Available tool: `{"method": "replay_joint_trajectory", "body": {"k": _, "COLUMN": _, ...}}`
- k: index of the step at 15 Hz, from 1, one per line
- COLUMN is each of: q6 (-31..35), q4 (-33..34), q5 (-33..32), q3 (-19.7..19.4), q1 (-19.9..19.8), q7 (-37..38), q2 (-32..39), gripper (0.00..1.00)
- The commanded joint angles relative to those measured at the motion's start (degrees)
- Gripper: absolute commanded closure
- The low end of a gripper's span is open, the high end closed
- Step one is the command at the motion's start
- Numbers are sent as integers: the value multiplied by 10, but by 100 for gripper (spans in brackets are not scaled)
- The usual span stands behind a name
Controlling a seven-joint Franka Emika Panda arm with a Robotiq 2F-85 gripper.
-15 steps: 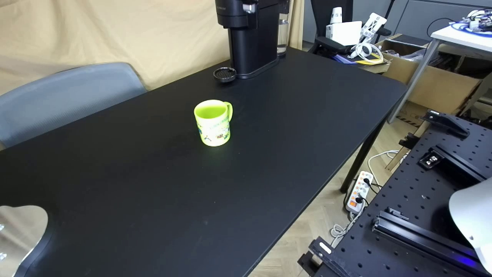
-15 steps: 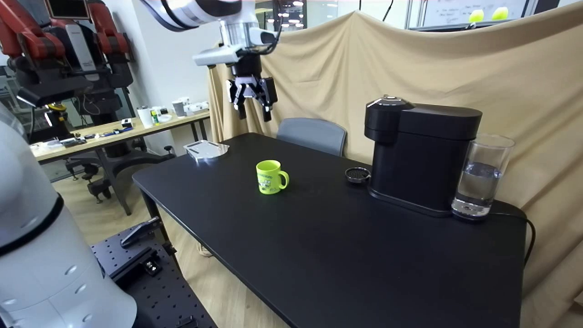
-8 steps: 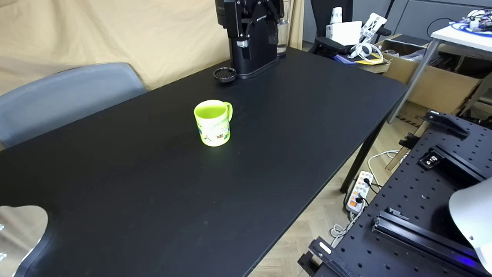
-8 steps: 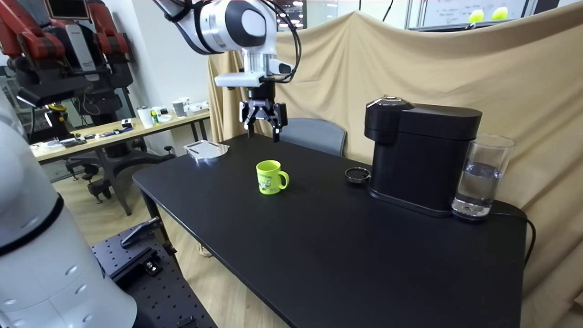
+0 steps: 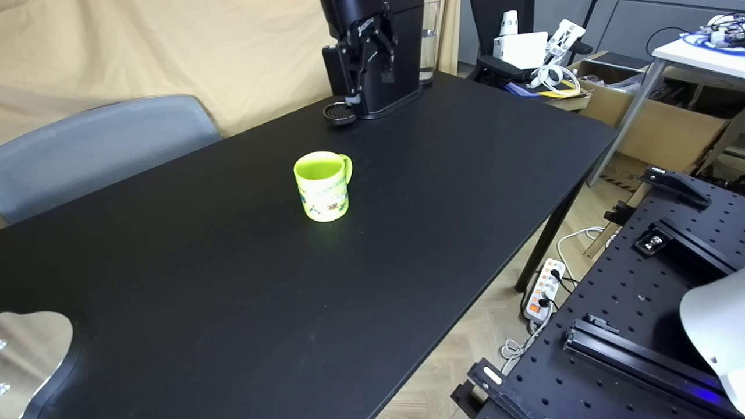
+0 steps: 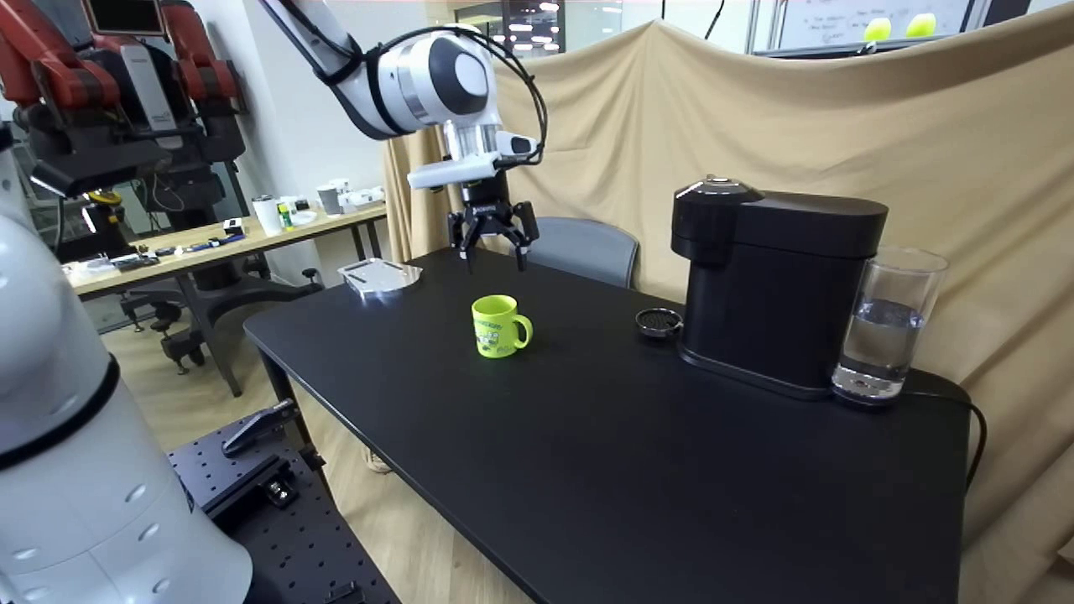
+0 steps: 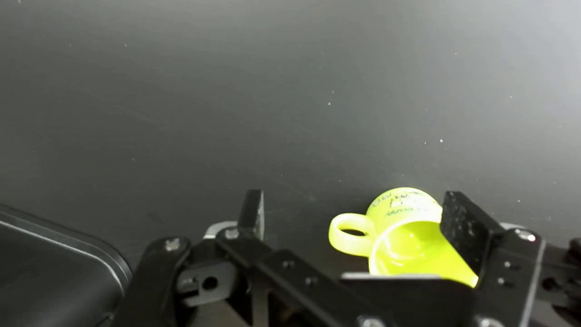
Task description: Move the cup towards you
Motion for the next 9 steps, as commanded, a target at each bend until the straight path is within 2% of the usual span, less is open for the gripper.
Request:
{"method": "replay_joint_trajectory", "body": {"k": 1, "q6": 53, "q4": 57, "q5": -29, "q3": -4, "q1": 26, "q7": 40, "q2": 79, "gripper": 0}}
{"method": "replay_joint_trajectory", "body": {"k": 3, "q6": 92, "q4": 78, "q5": -38, "q3": -11, "q1": 43, "q7": 57, "q2": 108, "gripper": 0}}
{"method": "replay_joint_trajectory", "body": {"k": 4, "q6": 80, "q4": 42, "q5": -18, "q3": -9, "q1": 34, "q7": 22, "q2": 75, "gripper": 0}}
{"method": "replay_joint_trajectory", "body": {"k": 9, "q6": 97, "q4": 46, "q5": -29, "q3": -16, "q1": 40, "q7": 29, "q2": 89, "gripper": 0}}
